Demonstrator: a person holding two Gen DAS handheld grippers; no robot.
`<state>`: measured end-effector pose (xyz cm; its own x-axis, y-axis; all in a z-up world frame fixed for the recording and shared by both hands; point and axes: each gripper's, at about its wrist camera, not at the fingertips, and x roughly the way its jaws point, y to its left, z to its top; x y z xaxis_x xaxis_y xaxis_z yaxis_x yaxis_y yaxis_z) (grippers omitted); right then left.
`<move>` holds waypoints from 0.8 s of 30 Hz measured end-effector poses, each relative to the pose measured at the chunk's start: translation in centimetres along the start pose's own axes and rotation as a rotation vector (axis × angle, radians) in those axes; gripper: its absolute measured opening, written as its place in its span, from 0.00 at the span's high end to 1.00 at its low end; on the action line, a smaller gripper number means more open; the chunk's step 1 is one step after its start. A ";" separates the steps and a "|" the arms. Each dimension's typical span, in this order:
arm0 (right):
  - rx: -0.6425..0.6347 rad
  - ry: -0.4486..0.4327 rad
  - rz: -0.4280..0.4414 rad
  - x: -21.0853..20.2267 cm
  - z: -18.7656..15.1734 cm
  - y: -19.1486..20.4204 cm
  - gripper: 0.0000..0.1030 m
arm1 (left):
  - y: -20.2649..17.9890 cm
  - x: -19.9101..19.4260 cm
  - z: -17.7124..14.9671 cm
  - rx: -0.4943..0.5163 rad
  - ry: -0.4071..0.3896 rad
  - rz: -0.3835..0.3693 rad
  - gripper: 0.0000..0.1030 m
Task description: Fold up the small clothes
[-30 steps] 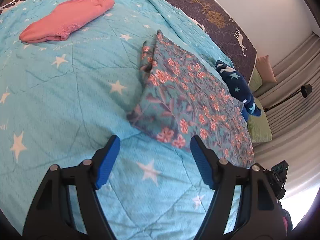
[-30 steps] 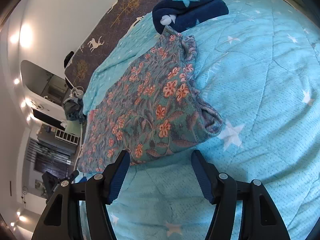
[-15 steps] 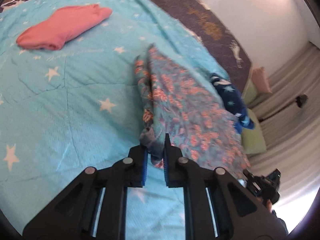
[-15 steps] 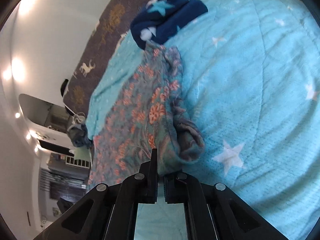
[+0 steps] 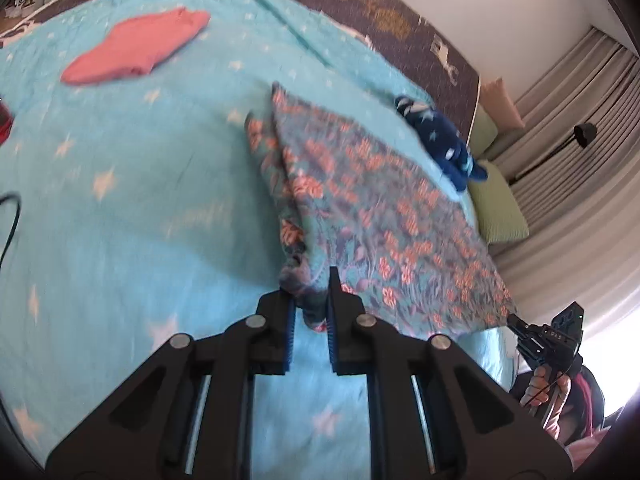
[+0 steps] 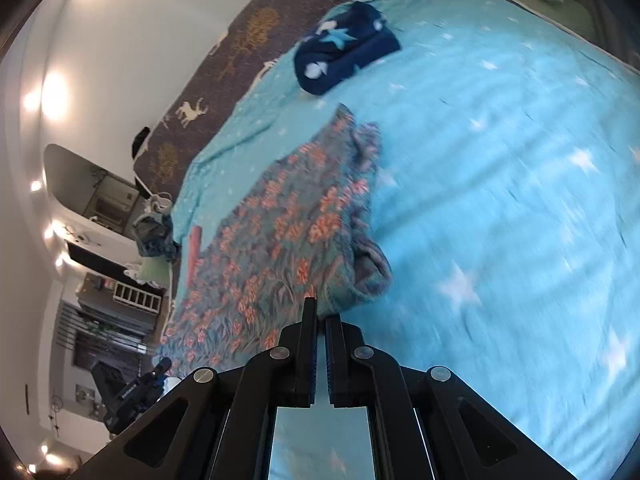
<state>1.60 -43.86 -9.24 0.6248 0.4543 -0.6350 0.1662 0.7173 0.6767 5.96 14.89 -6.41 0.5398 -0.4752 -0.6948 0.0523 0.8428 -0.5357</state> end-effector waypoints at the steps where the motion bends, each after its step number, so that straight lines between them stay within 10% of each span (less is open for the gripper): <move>1: 0.007 0.004 -0.008 -0.3 -0.6 -0.3 0.99 | 0.1 0.0 -0.6 0.003 0.011 0.009 0.85; 14: -0.167 -0.104 -0.174 -1.3 0.3 1.4 0.90 | 0.1 -3.3 -2.3 0.066 -0.084 0.209 0.78; 18: -0.208 -0.080 -0.141 0.2 1.0 2.3 0.79 | 0.2 -3.2 -1.7 0.055 -0.136 0.173 0.35; 20: -0.207 -0.051 -0.131 1.6 1.2 2.3 0.75 | 0.1 -2.1 -1.5 0.053 -0.130 0.181 0.33; 22: -0.210 -0.020 -0.177 3.2 1.2 1.8 0.75 | 0.1 -1.0 -1.5 0.066 -0.107 0.180 0.58; 23: -0.187 0.005 -0.228 4.0 1.1 1.1 0.75 | 0.2 -0.2 -1.5 0.079 -0.077 0.181 0.95; 24: -0.157 0.022 -0.243 4.5 1.1 0.4 0.83 | 0.4 0.4 -1.5 0.093 -0.038 0.212 0.94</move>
<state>5.31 -42.11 -11.41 0.5637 0.2697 -0.7807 0.1878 0.8785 0.4392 4.91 14.68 -7.67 0.5781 -0.2763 -0.7677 0.0100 0.9432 -0.3320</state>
